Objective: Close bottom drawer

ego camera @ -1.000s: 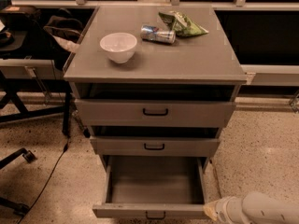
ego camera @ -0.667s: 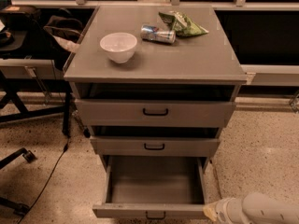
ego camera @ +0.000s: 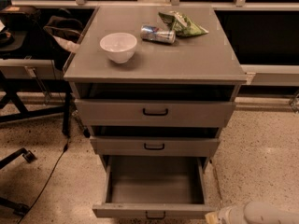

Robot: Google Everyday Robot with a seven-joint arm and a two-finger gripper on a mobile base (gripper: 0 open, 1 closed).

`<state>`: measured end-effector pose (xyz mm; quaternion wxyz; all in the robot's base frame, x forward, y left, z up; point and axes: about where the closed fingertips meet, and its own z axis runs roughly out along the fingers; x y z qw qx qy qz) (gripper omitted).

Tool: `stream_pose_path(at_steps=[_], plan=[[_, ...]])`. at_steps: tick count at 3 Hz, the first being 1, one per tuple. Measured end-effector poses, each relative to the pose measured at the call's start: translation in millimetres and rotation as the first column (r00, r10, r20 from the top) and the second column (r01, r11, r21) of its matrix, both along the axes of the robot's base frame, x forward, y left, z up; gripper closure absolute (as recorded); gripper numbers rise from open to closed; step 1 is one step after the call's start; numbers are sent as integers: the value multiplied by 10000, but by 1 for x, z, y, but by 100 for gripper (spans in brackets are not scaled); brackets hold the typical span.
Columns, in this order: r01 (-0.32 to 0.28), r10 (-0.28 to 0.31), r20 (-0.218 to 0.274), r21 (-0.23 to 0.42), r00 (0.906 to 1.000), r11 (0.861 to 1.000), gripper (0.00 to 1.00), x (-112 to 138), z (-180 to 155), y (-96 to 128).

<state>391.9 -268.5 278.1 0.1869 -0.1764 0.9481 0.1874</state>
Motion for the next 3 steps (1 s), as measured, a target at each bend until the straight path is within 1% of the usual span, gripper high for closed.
stream_pose_path(at_steps=[1,2,3], plan=[[440,-435,-460,118,9980,9990,100,-10,-35,-10],[1166,-1156,-628,138,9913,9931,100,-21,-63,-14],[1746,-1729,-680,189,9826,9845,100,-20,-93,-14]])
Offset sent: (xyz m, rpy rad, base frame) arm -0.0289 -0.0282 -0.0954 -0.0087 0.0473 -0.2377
